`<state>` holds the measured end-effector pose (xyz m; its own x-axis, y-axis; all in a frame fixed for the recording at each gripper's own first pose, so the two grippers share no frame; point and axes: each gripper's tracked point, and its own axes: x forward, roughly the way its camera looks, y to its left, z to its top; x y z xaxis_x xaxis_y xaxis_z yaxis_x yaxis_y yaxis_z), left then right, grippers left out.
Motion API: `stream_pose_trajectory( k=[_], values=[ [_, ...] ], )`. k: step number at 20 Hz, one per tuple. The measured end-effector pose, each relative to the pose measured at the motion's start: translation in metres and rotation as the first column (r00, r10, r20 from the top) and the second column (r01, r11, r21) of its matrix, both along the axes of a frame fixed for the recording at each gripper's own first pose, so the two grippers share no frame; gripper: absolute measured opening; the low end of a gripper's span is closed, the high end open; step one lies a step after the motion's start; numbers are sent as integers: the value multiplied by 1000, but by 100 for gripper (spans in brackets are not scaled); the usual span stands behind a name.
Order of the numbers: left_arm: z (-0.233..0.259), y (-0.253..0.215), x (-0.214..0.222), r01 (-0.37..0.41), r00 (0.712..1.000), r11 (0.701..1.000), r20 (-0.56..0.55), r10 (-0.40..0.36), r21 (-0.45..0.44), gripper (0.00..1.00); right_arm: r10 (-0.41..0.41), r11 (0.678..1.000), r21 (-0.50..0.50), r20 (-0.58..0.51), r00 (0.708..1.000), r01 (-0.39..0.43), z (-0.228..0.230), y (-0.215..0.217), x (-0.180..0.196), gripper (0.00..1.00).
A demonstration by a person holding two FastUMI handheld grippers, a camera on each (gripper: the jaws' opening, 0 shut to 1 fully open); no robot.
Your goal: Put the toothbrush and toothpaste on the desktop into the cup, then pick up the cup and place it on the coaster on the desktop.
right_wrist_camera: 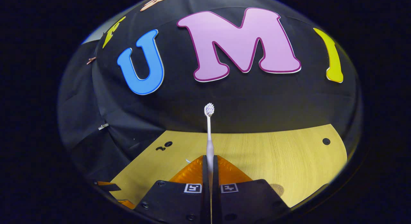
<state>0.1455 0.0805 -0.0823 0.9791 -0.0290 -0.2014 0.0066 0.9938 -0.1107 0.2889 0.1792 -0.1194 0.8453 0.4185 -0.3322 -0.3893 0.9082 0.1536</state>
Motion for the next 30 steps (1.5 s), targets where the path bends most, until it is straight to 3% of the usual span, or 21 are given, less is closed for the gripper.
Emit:
stream_pose_trajectory(
  k=[3,4,5,13,24,27,28,29,30],
  values=[
    [5,12,-2,-28,999,999,15,29,-30,97,-23,999,34,6,1000,23,-14,9,17,6],
    [5,16,-3,-35,999,999,16,35,-27,92,-29,999,47,5,1000,29,-19,13,22,6],
    [5,20,-4,-39,999,999,14,39,-24,97,-34,998,55,5,999,33,-24,15,26,6],
    [-18,20,-2,-21,999,1000,-29,20,-14,98,-61,990,129,3,998,60,-65,30,47,6],
    [-42,-1,10,36,998,999,-57,-35,29,97,-26,993,114,8,1000,25,-108,43,33,9],
    [-45,-3,10,40,997,998,-63,-38,38,97,-9,994,105,15,1000,7,-108,37,24,18],
    [-47,-4,11,41,997,998,-66,-38,40,97,-12,995,99,19,1000,10,-106,33,23,14],
    [-47,-6,12,41,997,998,-68,-38,40,97,-16,995,96,26,1000,14,-101,26,21,26],
    [-47,-7,12,40,997,998,-70,-37,40,97,-23,995,98,30,999,20,-98,20,21,62]
  ],
)
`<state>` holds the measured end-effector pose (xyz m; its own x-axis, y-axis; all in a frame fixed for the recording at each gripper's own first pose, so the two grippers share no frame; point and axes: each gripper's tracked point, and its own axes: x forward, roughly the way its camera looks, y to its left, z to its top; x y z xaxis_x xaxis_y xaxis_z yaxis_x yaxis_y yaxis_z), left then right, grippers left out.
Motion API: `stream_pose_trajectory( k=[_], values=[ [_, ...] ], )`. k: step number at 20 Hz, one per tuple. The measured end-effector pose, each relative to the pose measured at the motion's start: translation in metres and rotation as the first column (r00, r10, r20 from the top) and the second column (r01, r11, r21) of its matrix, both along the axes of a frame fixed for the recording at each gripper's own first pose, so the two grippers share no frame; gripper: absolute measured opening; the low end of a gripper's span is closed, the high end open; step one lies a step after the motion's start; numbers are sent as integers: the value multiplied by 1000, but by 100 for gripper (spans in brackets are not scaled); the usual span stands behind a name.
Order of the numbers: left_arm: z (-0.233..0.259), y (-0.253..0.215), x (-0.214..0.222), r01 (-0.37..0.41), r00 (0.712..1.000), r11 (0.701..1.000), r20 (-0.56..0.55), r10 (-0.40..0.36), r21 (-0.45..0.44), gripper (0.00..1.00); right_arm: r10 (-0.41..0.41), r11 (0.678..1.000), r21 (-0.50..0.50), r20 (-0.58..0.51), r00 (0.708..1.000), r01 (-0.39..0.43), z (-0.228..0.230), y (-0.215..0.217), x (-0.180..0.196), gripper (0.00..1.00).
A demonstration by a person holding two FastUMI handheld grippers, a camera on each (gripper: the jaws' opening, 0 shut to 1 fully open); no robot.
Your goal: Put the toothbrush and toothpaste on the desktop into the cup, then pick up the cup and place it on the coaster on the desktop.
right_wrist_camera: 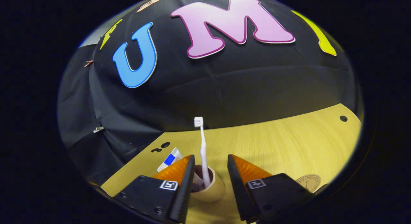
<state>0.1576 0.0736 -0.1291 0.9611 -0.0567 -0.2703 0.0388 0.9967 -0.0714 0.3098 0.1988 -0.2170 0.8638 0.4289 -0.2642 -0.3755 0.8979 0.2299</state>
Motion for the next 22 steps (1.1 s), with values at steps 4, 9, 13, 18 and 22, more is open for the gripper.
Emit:
stream_pose_trajectory(
  k=[4,9,13,18,22],
  values=[
    [2,-2,10,-6,1000,1000,-10,6,-4,97,-52,999,-9,21,998,52,20,-46,2,95],
    [0,-2,32,3,998,1000,-58,-3,1,97,-169,984,-48,37,985,170,37,-132,6,98],
    [2,-8,59,20,995,1000,-93,-21,-7,97,-257,962,-80,48,965,260,44,-202,4,98],
    [-10,-20,97,75,983,996,-174,-64,57,97,-356,928,-107,37,934,358,44,-283,-1,98],
    [-31,-33,120,121,963,989,-253,-96,85,98,-411,904,-114,29,911,411,42,-333,-4,98]
  ],
)
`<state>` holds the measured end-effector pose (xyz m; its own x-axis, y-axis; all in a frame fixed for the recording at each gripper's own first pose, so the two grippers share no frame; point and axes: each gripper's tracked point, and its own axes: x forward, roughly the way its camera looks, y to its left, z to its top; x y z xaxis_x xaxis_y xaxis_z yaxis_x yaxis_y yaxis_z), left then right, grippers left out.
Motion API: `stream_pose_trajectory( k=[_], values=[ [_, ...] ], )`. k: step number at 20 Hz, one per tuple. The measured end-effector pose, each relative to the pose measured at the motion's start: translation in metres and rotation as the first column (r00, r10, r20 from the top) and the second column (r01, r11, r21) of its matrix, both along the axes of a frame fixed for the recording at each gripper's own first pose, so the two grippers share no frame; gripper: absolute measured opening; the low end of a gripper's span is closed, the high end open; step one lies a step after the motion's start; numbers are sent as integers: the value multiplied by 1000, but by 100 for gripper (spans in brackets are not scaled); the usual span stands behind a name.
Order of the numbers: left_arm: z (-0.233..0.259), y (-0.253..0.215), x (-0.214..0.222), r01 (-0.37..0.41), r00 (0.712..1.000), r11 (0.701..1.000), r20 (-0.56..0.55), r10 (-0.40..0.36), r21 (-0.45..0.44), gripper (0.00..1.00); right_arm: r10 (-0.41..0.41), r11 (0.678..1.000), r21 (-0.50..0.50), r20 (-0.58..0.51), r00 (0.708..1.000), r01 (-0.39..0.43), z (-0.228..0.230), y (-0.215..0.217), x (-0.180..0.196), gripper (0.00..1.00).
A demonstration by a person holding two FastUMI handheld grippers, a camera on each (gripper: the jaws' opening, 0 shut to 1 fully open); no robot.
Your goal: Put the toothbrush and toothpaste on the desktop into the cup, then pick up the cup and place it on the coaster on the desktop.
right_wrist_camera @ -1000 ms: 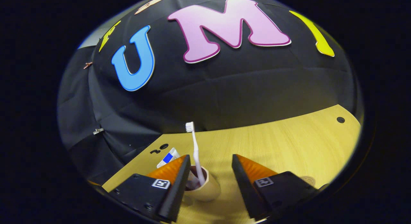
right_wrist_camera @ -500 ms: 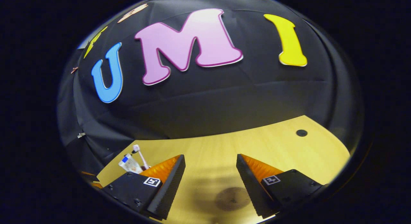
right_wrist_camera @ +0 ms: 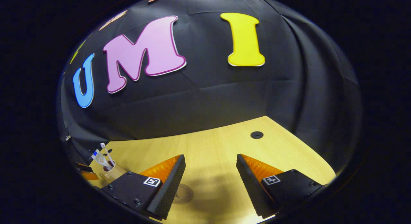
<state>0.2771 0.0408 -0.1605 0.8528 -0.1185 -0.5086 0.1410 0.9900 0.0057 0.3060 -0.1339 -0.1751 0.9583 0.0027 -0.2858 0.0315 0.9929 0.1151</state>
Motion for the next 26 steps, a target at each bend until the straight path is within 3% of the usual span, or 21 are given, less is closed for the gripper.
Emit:
stream_pose_trajectory(
  k=[5,13,18,26],
  values=[
    [-31,-6,27,17,993,994,-118,-5,109,97,-52,998,-31,-25,998,51,-9,-52,-5,98],
    [-59,-6,56,49,953,989,-302,-4,142,94,-83,994,-71,-55,995,79,-15,-102,-16,98],
    [-72,-9,52,49,924,989,-383,7,136,71,-95,993,-69,-54,994,91,-13,-117,-20,98],
    [-75,-11,53,64,909,984,-418,11,167,46,-89,994,-69,-54,995,85,-9,-121,-25,98]
  ],
)
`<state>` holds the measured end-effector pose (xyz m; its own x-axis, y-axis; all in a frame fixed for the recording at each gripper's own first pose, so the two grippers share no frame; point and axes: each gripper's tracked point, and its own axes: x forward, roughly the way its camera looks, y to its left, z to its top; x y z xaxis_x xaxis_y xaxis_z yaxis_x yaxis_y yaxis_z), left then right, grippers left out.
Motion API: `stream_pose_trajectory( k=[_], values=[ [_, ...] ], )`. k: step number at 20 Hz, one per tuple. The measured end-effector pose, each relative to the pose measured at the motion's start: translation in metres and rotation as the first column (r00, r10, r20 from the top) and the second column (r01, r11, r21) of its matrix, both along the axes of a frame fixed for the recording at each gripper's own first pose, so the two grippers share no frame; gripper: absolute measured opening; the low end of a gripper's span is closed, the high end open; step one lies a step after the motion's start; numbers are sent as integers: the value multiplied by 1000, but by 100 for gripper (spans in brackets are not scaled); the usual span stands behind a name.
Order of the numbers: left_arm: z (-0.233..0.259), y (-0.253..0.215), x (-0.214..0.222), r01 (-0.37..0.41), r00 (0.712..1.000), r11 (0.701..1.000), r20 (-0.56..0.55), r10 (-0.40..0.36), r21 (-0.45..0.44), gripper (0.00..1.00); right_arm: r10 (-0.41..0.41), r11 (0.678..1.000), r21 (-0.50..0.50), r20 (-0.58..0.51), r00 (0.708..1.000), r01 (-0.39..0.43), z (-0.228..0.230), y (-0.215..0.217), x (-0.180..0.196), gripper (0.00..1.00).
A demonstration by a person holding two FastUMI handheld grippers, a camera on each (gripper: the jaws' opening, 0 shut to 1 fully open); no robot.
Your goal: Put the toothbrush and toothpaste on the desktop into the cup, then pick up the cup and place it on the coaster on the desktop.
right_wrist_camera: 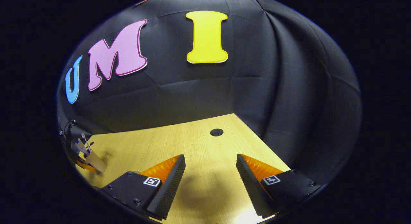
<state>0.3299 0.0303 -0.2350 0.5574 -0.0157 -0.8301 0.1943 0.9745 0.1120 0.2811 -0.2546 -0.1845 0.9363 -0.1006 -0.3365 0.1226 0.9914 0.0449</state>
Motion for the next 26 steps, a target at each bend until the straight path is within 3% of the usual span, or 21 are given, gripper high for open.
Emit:
stream_pose_trajectory(
  k=[1,2,4,7,8,12,17,18,19,20,24,25,26],
  values=[
    [-1,2,1,-4,1000,1000,-2,4,1,48,3,1000,-2,-2,1000,-3,0,0,-1,98],
    [-2,2,1,-10,1000,1000,-5,10,-11,36,6,1000,-4,-4,1000,-6,-1,1,0,98],
    [-2,0,2,-28,1000,999,-1,28,-36,32,8,1000,-15,-16,1000,-8,-3,2,0,98],
    [-1,0,2,-42,999,998,7,42,-52,35,19,1000,-24,-21,1000,-20,-3,6,-2,98],
    [-1,-1,3,-49,999,997,11,49,-61,30,20,999,-26,-20,1000,-21,-3,7,-2,98],
    [6,0,5,-65,996,997,53,67,-52,29,16,1000,-18,-29,999,-16,-4,7,-4,98],
    [31,-30,15,-6,996,998,94,12,-61,29,10,1000,-7,-42,999,-10,-8,5,-7,98],
    [37,-39,18,14,995,998,102,-7,-63,34,10,1000,-7,-41,999,-10,-8,6,-7,98],
    [42,-49,21,36,993,997,111,-30,-62,29,12,1000,-5,-41,999,-12,-8,6,-7,98],
    [45,-60,23,61,992,996,117,-54,-58,34,14,1000,-3,-43,999,-14,-9,7,-6,98],
    [46,-106,27,149,983,988,117,-143,-47,29,20,1000,-6,-50,999,-20,-12,9,-5,98],
    [43,-118,26,167,981,984,110,-161,-53,34,19,1000,-6,-49,999,-20,-12,9,-5,98],
    [39,-130,25,182,979,981,104,-175,-62,29,17,1000,-3,-50,999,-17,-11,9,-5,98]
  ],
)
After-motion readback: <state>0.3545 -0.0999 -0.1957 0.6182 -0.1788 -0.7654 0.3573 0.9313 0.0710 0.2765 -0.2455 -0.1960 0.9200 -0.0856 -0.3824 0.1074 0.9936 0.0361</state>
